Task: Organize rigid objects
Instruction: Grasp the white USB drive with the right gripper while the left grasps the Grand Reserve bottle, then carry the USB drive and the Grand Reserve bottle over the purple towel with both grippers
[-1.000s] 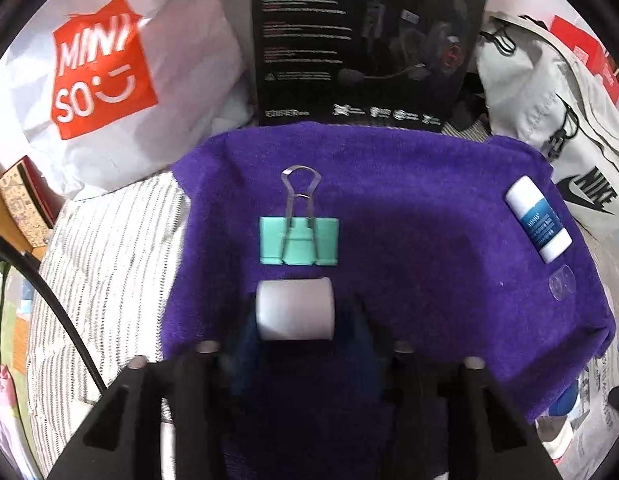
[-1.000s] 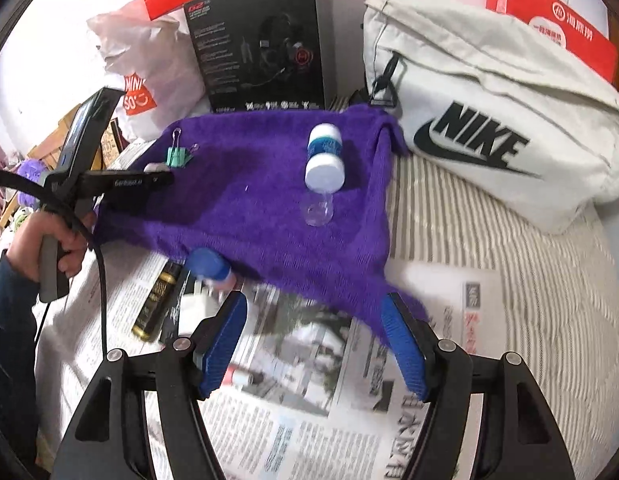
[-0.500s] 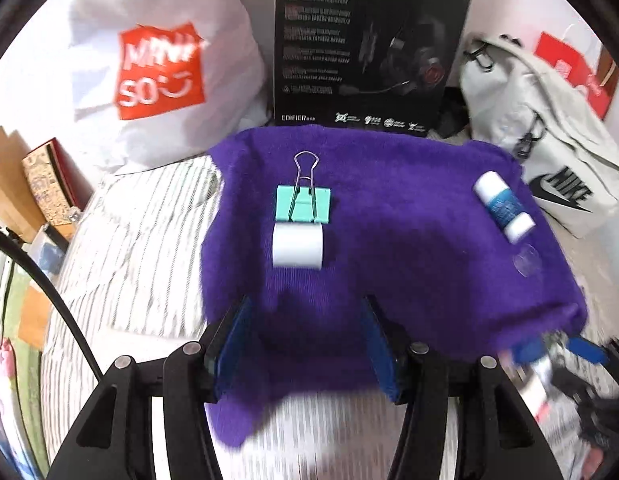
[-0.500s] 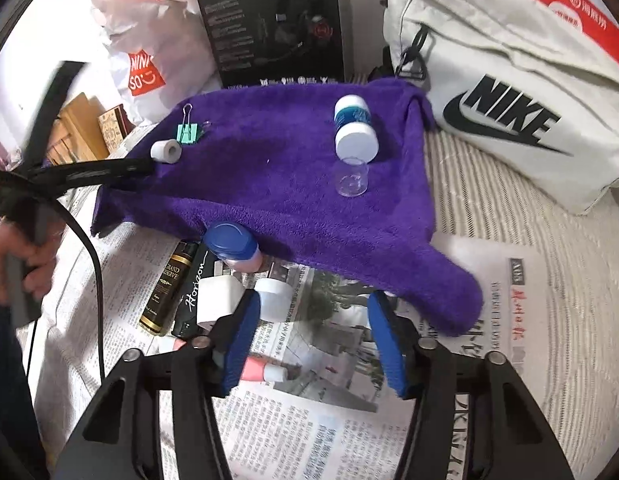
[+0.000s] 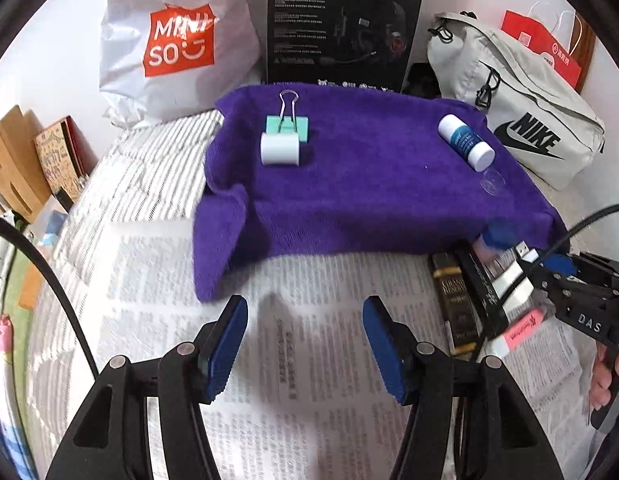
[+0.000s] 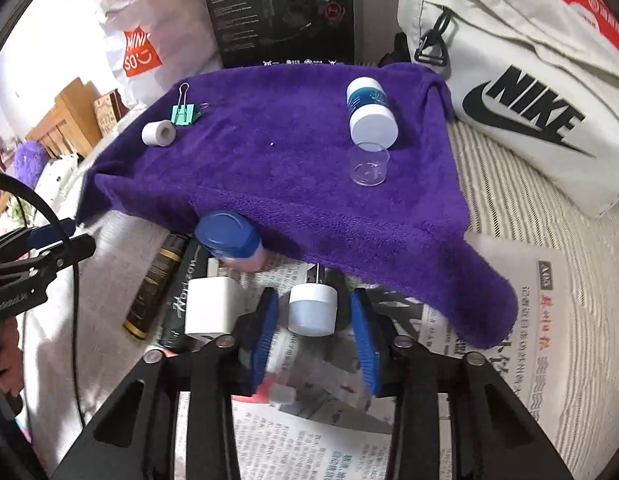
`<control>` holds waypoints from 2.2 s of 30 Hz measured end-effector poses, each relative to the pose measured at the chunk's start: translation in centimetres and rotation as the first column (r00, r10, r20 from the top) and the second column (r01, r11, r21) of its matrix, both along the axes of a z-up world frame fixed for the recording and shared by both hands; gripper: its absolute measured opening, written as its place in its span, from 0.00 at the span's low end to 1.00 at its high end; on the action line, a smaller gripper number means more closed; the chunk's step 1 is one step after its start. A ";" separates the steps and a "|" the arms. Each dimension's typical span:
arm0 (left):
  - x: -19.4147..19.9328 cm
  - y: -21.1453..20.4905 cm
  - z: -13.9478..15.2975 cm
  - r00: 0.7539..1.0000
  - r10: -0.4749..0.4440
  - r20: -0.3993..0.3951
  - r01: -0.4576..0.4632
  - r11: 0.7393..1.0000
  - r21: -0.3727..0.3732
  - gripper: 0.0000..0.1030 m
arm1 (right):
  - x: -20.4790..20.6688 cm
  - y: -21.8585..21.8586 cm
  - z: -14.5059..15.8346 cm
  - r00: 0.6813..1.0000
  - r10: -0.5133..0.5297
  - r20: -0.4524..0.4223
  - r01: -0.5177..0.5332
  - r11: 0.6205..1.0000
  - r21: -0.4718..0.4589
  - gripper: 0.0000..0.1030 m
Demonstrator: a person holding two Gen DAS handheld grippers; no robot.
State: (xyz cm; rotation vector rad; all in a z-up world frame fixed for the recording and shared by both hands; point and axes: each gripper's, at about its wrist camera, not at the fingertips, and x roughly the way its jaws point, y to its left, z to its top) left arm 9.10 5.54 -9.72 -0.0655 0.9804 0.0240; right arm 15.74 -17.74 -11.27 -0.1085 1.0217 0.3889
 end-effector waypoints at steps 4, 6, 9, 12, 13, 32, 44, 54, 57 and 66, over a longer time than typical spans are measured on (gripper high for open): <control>-0.4 -0.5 -0.4 1.000 -0.005 0.000 0.005 1.000 -0.022 0.56 | -0.1 0.0 -0.1 0.999 0.004 0.035 -0.003 1.000 -0.026 0.27; -0.5 -0.8 -0.3 1.000 -0.020 0.005 0.020 0.999 -0.040 0.56 | -0.3 0.1 -0.2 0.998 0.010 0.057 -0.008 0.999 -0.043 0.23; -0.5 -1.5 0.3 0.998 -0.052 0.017 0.054 0.995 -0.084 0.56 | -0.5 -0.8 0.0 0.999 0.006 0.047 -0.004 0.999 -0.040 0.23; -0.1 -2.8 0.6 0.995 -0.097 0.024 0.099 0.990 -0.099 0.56 | -1.2 -2.2 0.6 0.998 -0.019 0.055 0.021 0.999 -0.039 0.23; 0.1 -3.3 0.5 0.994 -0.109 0.020 0.111 0.989 -0.097 0.56 | -1.6 -3.0 0.9 0.998 -0.032 0.061 0.035 0.999 -0.037 0.23; 2.4 -7.7 -1.2 0.983 -0.182 -0.035 0.184 0.981 0.068 0.60 | -4.8 -9.4 0.0 0.986 -0.160 0.049 0.158 0.987 0.029 0.23; 1.7 -8.5 -0.9 0.965 -0.254 0.059 0.250 0.965 0.077 0.29 | -5.2 -8.8 -0.4 0.978 -0.174 0.112 0.174 0.985 0.005 0.24; 2.0 -7.6 -0.9 0.960 -0.272 0.070 0.274 0.961 -0.020 0.22 | -5.2 -8.5 -0.5 0.978 -0.170 0.118 0.173 0.985 -0.013 0.24; 1.9 -7.4 -1.1 0.960 -0.270 0.073 0.273 0.961 -0.043 0.22 | -5.1 -8.6 -0.5 0.979 -0.170 0.116 0.172 0.985 -0.009 0.24; 1.8 -7.6 -1.4 0.958 -0.276 0.071 0.279 0.960 -0.025 0.22 | -5.2 -8.6 -0.5 0.979 -0.170 0.115 0.171 0.985 -0.004 0.24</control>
